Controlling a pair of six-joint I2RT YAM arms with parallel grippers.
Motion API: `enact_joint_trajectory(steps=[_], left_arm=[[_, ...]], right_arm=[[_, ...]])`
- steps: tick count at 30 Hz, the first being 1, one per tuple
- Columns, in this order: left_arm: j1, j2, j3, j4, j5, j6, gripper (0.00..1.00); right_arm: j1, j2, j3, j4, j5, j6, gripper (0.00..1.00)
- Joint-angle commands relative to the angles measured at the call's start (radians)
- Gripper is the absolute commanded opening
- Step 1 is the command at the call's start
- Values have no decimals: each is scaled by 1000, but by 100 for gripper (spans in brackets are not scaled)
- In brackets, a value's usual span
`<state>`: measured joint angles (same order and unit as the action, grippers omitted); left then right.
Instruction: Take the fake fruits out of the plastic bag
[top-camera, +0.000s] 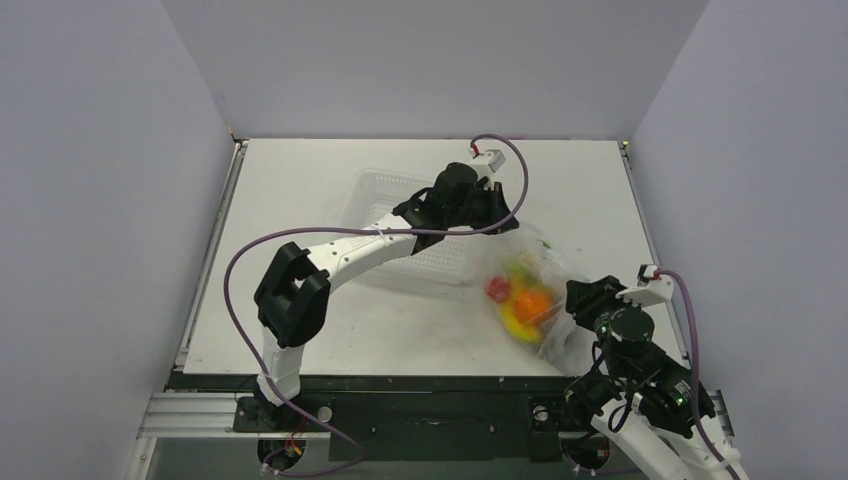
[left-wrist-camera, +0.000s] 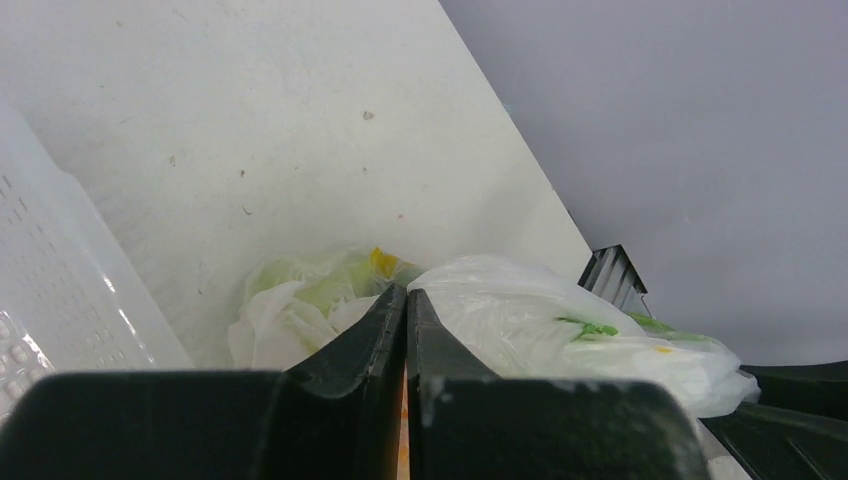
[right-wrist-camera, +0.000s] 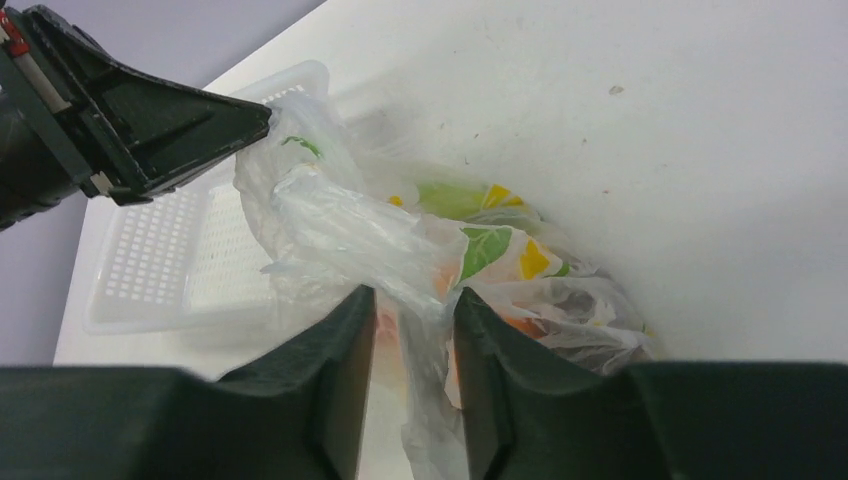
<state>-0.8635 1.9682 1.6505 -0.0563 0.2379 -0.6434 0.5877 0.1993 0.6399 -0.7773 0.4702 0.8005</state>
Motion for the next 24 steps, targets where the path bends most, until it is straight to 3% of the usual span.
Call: enact_joint_trajectory(steps=[1, 5, 11, 15, 21, 24], left_arm=[[19, -72, -37, 139, 64, -11, 0], [16, -93, -68, 155, 90, 3, 0], [7, -99, -59, 117, 98, 27, 0], [4, -93, -48, 101, 100, 36, 0], [2, -81, -27, 82, 101, 42, 0], [3, -82, -36, 81, 92, 43, 0]], right_arm=[[-5, 116, 103, 18, -7, -52, 44], [-6, 176, 167, 11, 15, -83, 80], [-8, 321, 231, 6, -26, -172, 86], [-9, 431, 254, 4, -102, -200, 82], [-11, 525, 240, 21, -177, -215, 67], [-11, 527, 237, 13, -121, -207, 41]])
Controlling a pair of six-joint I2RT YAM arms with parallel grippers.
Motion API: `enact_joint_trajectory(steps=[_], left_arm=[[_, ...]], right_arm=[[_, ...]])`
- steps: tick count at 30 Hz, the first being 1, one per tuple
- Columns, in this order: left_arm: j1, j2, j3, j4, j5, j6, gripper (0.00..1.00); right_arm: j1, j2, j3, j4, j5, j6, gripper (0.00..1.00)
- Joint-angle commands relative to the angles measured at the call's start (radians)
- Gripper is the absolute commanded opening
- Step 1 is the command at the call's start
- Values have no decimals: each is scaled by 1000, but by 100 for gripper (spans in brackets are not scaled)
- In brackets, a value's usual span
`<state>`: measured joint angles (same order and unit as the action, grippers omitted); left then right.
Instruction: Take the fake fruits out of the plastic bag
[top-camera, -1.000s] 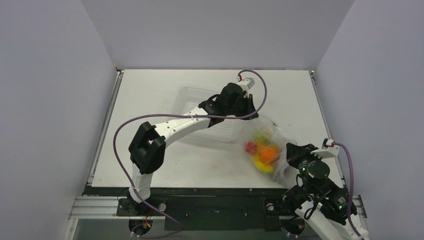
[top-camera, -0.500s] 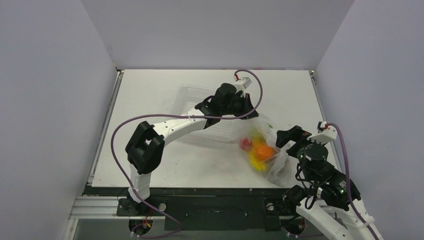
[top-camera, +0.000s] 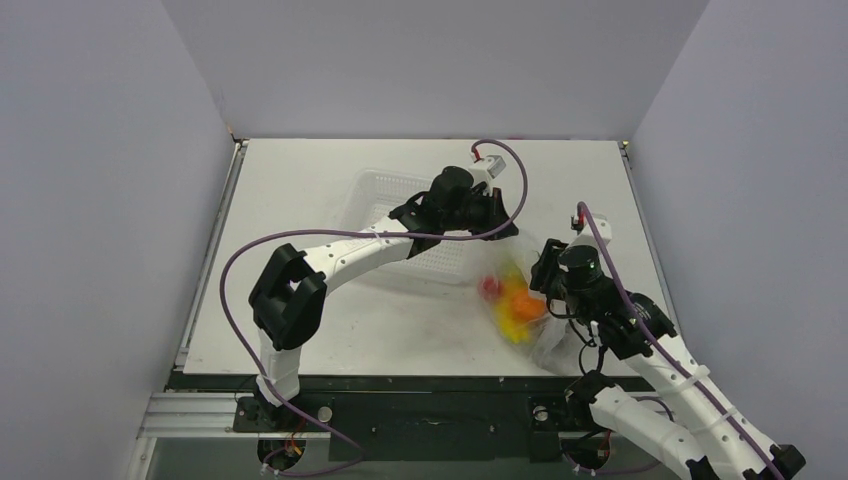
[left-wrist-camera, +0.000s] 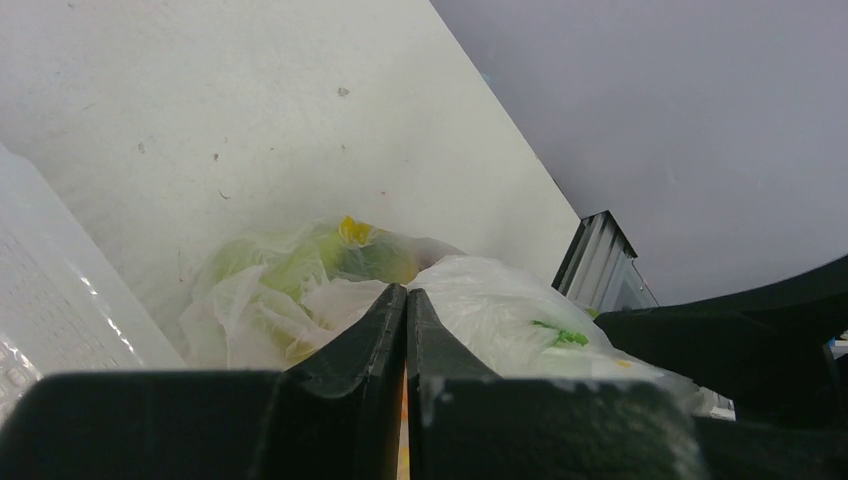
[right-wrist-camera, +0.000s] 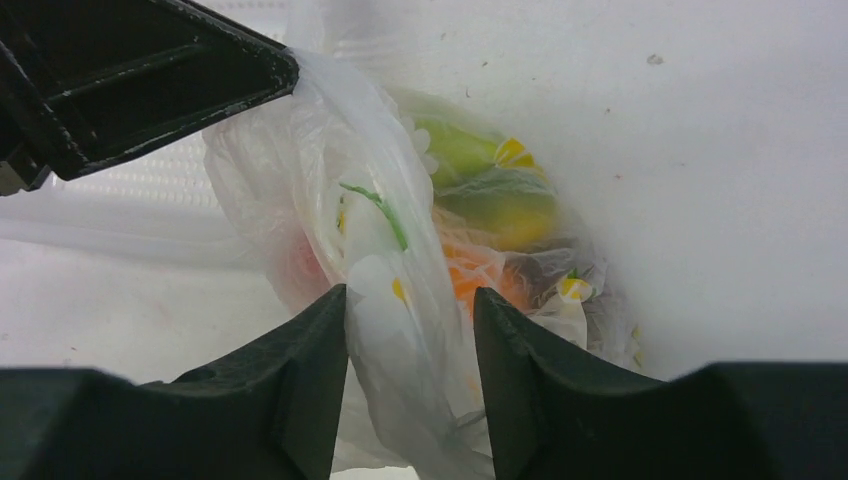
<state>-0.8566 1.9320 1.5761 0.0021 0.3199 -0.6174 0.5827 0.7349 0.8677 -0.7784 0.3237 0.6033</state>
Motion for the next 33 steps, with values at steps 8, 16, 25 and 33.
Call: enact_joint_trajectory(steps=[8, 16, 25, 33], left_arm=[[13, -88, -51, 24, -102, -7, 0], [31, -92, -70, 52, -67, -42, 0], [28, -124, -68, 82, 13, -28, 22], [-72, -206, -10, 15, -49, 194, 40]], right_arm=[[-7, -221, 10, -22, 293, 80, 0], [-5, -506, -67, 32, 363, 115, 0], [-5, -399, -87, 19, 286, 119, 0], [-6, -394, -88, 32, 269, 108, 0]])
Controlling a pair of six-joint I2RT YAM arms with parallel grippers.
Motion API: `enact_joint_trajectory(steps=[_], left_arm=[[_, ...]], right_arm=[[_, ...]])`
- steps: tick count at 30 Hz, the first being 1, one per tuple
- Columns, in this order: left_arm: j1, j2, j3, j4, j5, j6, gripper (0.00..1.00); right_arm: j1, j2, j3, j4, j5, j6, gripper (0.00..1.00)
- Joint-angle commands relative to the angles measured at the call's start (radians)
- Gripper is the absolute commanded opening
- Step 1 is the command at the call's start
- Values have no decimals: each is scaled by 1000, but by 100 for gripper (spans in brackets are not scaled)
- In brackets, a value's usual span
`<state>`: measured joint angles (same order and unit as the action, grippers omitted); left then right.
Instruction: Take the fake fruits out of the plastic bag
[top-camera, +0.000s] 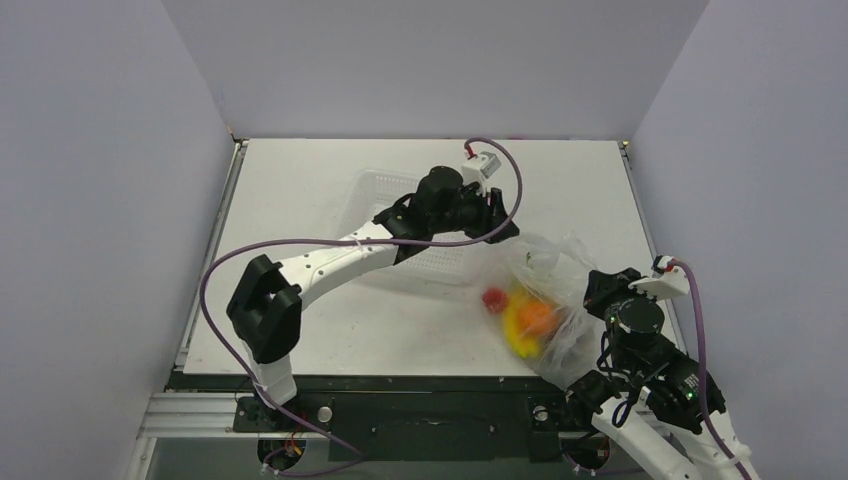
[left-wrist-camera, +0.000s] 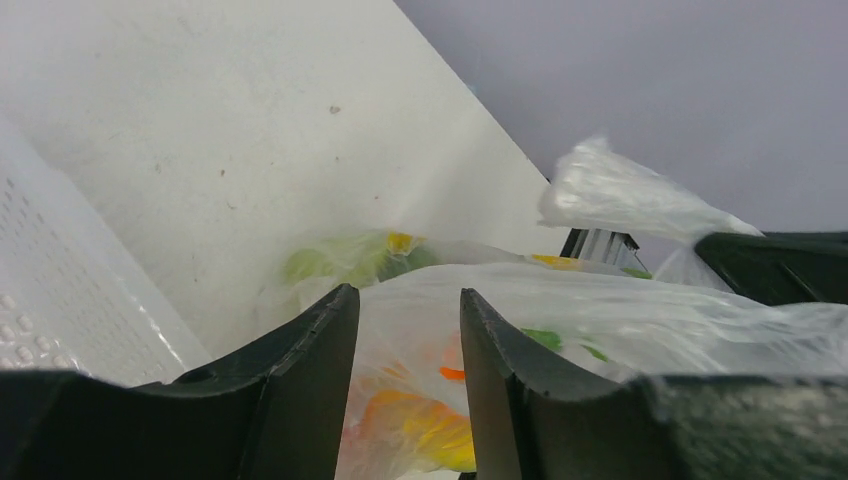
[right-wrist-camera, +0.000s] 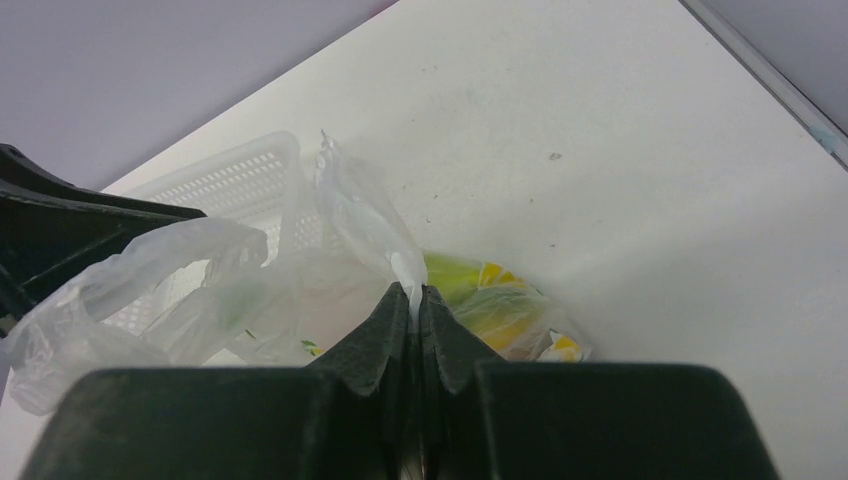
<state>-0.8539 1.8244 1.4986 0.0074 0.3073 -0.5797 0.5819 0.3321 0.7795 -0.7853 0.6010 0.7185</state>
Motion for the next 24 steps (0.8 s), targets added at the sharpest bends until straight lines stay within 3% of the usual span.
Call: enact_joint_trajectory(steps=[1, 4, 7, 10, 14, 15, 17, 24], left_arm=[[-90, -109, 77, 2, -54, 222, 40], [-162, -114, 105, -85, -155, 364, 43], [-200, -110, 120, -123, -200, 415, 47], [-208, -106, 120, -119, -172, 430, 49], [-212, -67, 160, -159, -101, 441, 44], [-214, -57, 185, -187, -85, 442, 58], [-220, -35, 211, -216, -67, 450, 68], [-256, -76, 133, -179, -73, 461, 82]], right_arm=[[-5, 10, 2, 38, -8, -9, 0], [-5, 10, 6, 38, -11, -12, 0], [-5, 8, 6, 39, -11, -11, 0], [-5, 7, 1, 42, -10, -11, 0], [-4, 14, 1, 44, -15, -12, 0], [-4, 15, 1, 44, -15, -13, 0], [-4, 16, 0, 43, -13, -14, 0], [-5, 6, -8, 44, -17, -16, 0]])
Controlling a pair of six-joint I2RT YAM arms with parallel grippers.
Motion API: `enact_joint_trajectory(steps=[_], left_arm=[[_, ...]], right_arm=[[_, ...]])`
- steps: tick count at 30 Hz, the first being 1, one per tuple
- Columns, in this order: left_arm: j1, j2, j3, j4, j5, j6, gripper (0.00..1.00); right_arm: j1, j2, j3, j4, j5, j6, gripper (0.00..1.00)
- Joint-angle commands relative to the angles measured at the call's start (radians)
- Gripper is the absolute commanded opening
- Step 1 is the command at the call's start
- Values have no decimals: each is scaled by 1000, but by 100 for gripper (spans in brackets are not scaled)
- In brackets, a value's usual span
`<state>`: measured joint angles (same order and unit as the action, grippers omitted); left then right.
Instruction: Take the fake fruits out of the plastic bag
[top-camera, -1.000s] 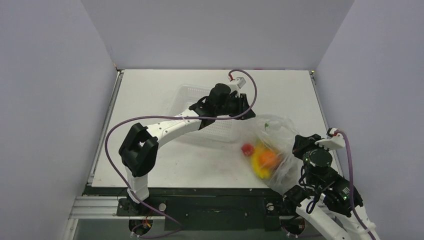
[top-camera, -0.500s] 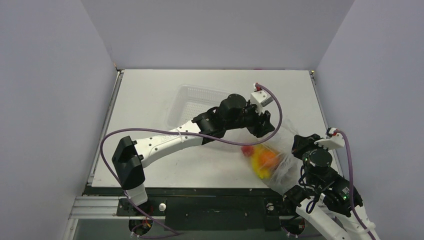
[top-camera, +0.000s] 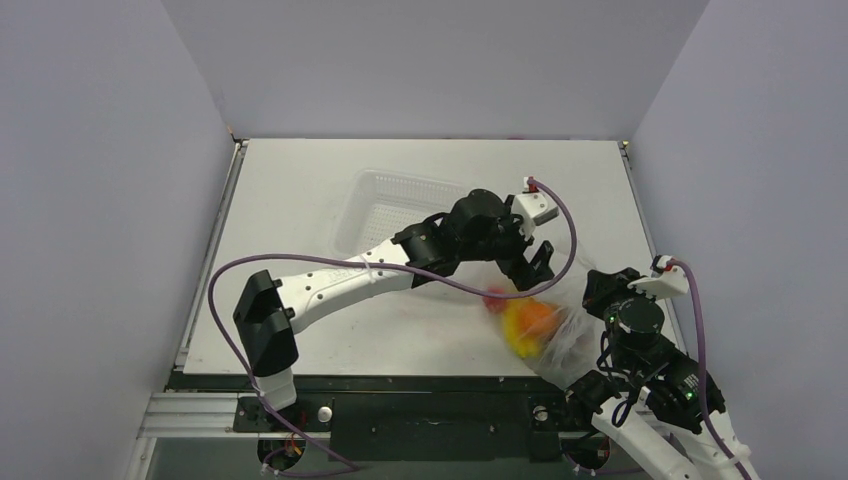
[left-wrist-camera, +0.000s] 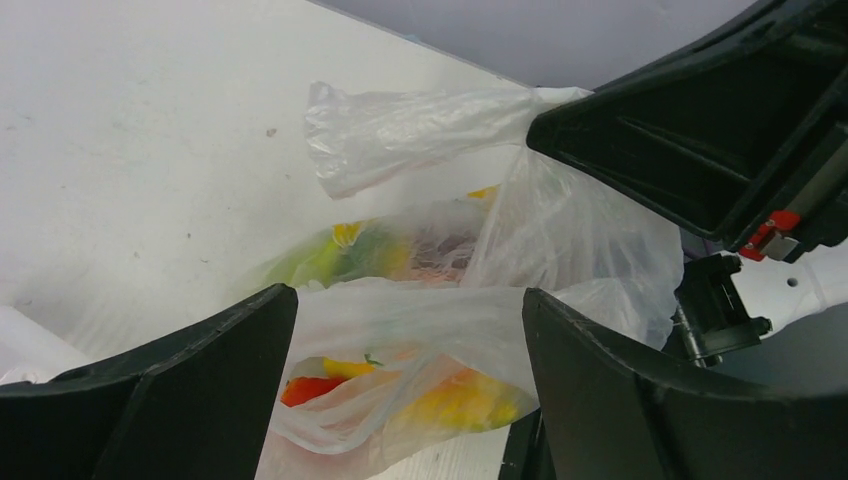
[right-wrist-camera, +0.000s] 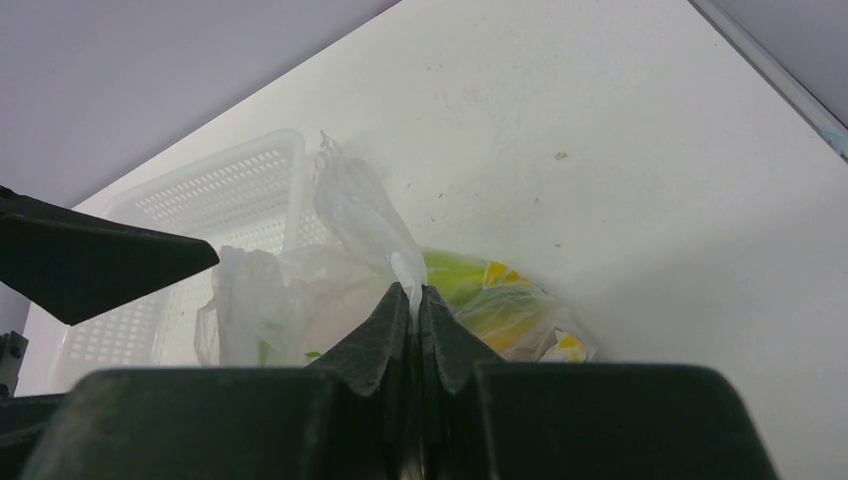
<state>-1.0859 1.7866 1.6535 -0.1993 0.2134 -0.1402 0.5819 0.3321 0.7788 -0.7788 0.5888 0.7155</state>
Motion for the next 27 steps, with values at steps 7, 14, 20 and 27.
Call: enact_joint_trajectory(steps=[7, 14, 20, 27], left_arm=[[-88, -141, -36, 0, -97, 54, 86], [-221, -163, -6, -88, -374, 129, 86], [-271, -91, 39, -152, -588, 188, 87], [-258, 53, 180, -225, -771, 198, 67]], right_arm=[[-4, 14, -6, 38, -12, -13, 0], [-5, 8, -13, 43, -21, -10, 0], [-5, 7, -8, 44, -26, -16, 0], [-5, -4, -11, 42, -33, -15, 0]])
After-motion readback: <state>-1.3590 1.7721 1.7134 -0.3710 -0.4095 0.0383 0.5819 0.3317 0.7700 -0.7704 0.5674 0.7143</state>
